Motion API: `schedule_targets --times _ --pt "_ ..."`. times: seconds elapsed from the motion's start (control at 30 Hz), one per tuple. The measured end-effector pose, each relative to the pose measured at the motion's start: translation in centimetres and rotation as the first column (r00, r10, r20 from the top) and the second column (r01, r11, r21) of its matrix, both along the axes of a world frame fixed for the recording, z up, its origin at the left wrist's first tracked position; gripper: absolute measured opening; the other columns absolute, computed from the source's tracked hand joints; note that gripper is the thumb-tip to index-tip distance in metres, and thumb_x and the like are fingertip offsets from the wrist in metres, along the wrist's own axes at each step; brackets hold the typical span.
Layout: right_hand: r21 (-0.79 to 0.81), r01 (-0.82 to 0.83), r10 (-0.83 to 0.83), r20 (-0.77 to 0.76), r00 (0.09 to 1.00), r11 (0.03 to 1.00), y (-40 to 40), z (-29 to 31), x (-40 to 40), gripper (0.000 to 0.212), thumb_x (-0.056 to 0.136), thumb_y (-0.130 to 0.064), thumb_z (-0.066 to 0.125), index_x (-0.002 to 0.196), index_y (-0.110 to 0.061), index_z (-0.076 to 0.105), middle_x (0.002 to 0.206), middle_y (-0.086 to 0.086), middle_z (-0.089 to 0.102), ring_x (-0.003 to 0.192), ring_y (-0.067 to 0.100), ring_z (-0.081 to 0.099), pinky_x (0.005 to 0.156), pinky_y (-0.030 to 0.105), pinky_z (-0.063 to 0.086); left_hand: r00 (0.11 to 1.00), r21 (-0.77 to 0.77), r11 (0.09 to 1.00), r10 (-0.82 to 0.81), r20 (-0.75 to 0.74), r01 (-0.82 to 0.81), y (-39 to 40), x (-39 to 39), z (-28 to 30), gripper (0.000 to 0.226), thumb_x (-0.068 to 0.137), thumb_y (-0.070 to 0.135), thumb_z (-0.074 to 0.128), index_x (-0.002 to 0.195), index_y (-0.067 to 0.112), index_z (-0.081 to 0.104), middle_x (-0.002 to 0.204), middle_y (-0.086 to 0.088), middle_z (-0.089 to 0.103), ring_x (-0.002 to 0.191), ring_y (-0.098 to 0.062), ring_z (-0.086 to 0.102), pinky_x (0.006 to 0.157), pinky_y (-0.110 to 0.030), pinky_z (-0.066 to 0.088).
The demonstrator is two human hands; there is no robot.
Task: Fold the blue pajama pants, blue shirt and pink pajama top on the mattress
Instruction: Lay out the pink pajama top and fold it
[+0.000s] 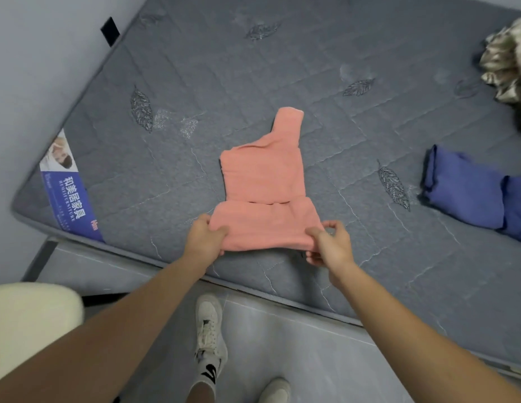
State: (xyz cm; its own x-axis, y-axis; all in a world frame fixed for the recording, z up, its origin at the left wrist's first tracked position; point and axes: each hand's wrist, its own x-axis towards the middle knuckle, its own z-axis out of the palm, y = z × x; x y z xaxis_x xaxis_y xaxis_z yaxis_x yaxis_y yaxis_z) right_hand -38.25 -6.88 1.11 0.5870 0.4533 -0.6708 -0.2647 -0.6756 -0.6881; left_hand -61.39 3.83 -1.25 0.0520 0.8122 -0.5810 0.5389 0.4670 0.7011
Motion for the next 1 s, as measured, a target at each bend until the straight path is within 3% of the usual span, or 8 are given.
schedule_targets --times 0.4,0.57,0.67,0.73,0.77,0.83,0.9,1.0 --pt "0.058 0.237 -0.228 -0.129 0.965 0.97 18.1 3.6 5.6 0.008 0.092 -0.012 0.061 0.087 -0.011 0.054 0.064 0.016 0.065 0.047 0.022 0.066 0.058 0.04 0.06 0.926 -0.136 0.964 0.256 0.276 -0.226 17.8 7.9 3.4 0.007 0.099 0.004 0.053 0.102 0.003 0.06 0.066 -0.014 0.067 0.037 -0.013 0.064 0.034 -0.019 0.048" --pt "0.05 0.267 -0.264 -0.063 0.963 0.962 25.5 1.9 8.1 0.014 0.093 -0.009 0.055 0.082 -0.005 0.048 0.065 0.02 0.065 0.057 0.028 0.068 0.062 0.045 0.063 0.911 -0.18 0.952 0.29 0.292 -0.246 24.6 10.8 0.9 0.013 0.102 0.007 0.05 0.112 0.003 0.058 0.096 -0.022 0.07 0.042 -0.014 0.067 0.042 -0.024 0.055" --pt "0.088 0.278 -0.274 -0.061 0.96 0.956 28.9 -0.6 9.2 0.013 0.089 -0.014 0.056 0.094 -0.001 0.055 0.082 0.021 0.071 0.066 0.03 0.071 0.069 0.043 0.064 0.896 -0.174 0.958 0.278 0.347 -0.23 27.2 12.1 -0.5 0.014 0.104 0.014 0.049 0.116 0.008 0.053 0.105 -0.021 0.068 0.053 -0.014 0.068 0.049 -0.026 0.056" --pt "0.099 0.136 -0.152 0.173 0.973 0.986 29.5 -3.2 9.2 0.034 0.089 -0.02 0.056 0.121 -0.008 0.059 0.11 0.017 0.07 0.089 0.029 0.071 0.081 0.04 0.059 0.919 0.004 0.991 0.123 0.374 -0.134 27.6 12.2 -1.8 0.036 0.1 0.015 0.051 0.136 0.014 0.05 0.114 -0.015 0.063 0.079 -0.014 0.066 0.07 -0.026 0.055" --pt "0.075 -0.044 0.01 0.409 0.913 0.996 28.9 -4.4 8.9 0.042 0.091 -0.021 0.057 0.131 -0.011 0.056 0.123 0.014 0.065 0.105 0.029 0.065 0.093 0.039 0.053 0.953 0.198 0.98 -0.062 0.295 0.002 27.3 11.8 -2.5 0.05 0.098 0.017 0.053 0.147 0.019 0.044 0.125 -0.012 0.059 0.098 -0.016 0.062 0.087 -0.026 0.051" --pt "-0.084 -0.44 0.344 0.758 0.555 0.894 26.6 -6.5 7.0 0.049 0.094 -0.025 0.055 0.142 -0.016 0.049 0.14 0.009 0.051 0.127 0.029 0.048 0.107 0.04 0.038 0.903 0.503 0.765 -0.421 -0.082 0.402 25.6 10.9 -4.5 0.068 0.092 0.031 0.052 0.156 0.024 0.032 0.151 -0.009 0.045 0.137 -0.023 0.042 0.117 -0.036 0.031" --pt "-0.316 -0.622 0.552 0.802 0.229 0.717 24.7 -8.2 5.4 0.054 0.1 -0.036 0.047 0.152 -0.023 0.041 0.16 0.006 0.035 0.146 0.027 0.033 0.118 0.045 0.029 0.715 0.526 0.497 -0.583 -0.387 0.69 23.9 10.6 -6.3 0.072 0.09 0.047 0.043 0.158 0.025 0.032 0.164 -0.008 0.031 0.152 -0.029 0.024 0.123 -0.05 0.021" --pt "-0.488 -0.614 0.679 0.726 0.11 0.621 24.2 -11.0 5.2 0.06 0.103 -0.043 0.032 0.161 -0.029 0.024 0.171 0.001 0.013 0.158 0.02 0.008 0.126 0.049 0.015 0.504 0.36 0.353 -0.628 -0.592 0.863 22.5 10.8 -9.6 0.071 0.096 0.062 0.029 0.16 0.033 0.022 0.17 -0.004 0.013 0.157 -0.029 0.005 0.123 -0.055 0.014"
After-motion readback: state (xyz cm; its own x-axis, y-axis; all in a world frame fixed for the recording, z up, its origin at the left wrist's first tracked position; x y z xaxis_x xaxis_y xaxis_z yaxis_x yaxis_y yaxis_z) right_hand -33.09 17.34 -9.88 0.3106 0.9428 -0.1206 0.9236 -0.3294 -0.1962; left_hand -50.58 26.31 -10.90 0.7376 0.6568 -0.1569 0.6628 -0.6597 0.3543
